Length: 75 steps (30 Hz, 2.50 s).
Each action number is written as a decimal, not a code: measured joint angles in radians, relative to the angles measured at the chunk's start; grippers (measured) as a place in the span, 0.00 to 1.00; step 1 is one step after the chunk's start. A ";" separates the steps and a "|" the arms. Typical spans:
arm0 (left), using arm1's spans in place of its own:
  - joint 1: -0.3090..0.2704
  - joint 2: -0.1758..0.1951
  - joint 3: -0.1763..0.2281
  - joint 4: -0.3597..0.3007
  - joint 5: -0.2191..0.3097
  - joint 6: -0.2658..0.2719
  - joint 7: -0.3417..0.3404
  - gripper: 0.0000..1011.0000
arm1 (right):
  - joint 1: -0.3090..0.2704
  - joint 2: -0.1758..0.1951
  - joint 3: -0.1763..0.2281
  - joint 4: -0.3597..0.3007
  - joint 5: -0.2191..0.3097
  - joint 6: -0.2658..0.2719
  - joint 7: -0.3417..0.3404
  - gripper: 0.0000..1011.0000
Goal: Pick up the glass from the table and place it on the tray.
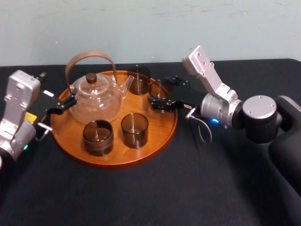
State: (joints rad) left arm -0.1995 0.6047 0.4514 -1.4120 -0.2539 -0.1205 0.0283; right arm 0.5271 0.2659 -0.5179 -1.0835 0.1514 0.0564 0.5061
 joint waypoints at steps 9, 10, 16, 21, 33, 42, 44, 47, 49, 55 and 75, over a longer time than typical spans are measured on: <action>0.000 0.000 0.000 0.000 0.000 0.000 0.000 1.00 | 0.008 -0.009 -0.001 0.022 -0.004 -0.006 0.001 0.91; 0.000 0.000 0.000 0.000 0.000 0.000 0.000 1.00 | 0.009 -0.011 -0.001 0.025 -0.005 -0.006 0.002 0.91; 0.000 0.000 0.000 0.000 0.000 0.000 0.000 1.00 | 0.016 -0.016 -0.002 0.040 -0.009 -0.010 0.004 0.91; 0.000 0.000 0.000 0.000 0.000 0.000 0.000 1.00 | 0.021 -0.019 -0.003 0.048 -0.010 -0.012 0.007 0.91; 0.000 0.000 0.000 0.000 0.000 0.000 0.000 1.00 | 0.035 -0.029 -0.009 0.071 -0.017 -0.015 0.013 0.91; 0.000 0.000 0.000 0.000 0.000 0.000 0.000 1.00 | 0.048 -0.043 -0.015 0.099 -0.022 -0.024 0.015 0.91; 0.000 0.000 0.000 0.000 0.000 0.000 0.000 1.00 | 0.049 -0.046 -0.015 0.105 -0.023 -0.027 0.015 0.91; 0.000 0.000 0.000 0.000 0.000 0.000 0.000 1.00 | 0.051 -0.050 -0.016 0.115 -0.024 -0.031 0.015 0.91; 0.000 0.000 0.000 0.000 0.000 0.000 0.000 1.00 | 0.052 -0.052 -0.016 0.121 -0.025 -0.034 0.015 0.91; 0.000 0.000 0.000 0.000 0.000 0.000 0.000 1.00 | 0.053 -0.056 -0.015 0.135 -0.028 -0.042 0.015 0.91; 0.000 0.000 0.000 0.000 0.000 0.000 0.000 1.00 | 0.048 -0.068 -0.010 0.161 -0.039 -0.067 0.000 0.91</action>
State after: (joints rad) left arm -0.1995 0.6047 0.4514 -1.4120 -0.2539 -0.1206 0.0283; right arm 0.5755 0.1977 -0.5283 -0.9221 0.1119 -0.0106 0.5063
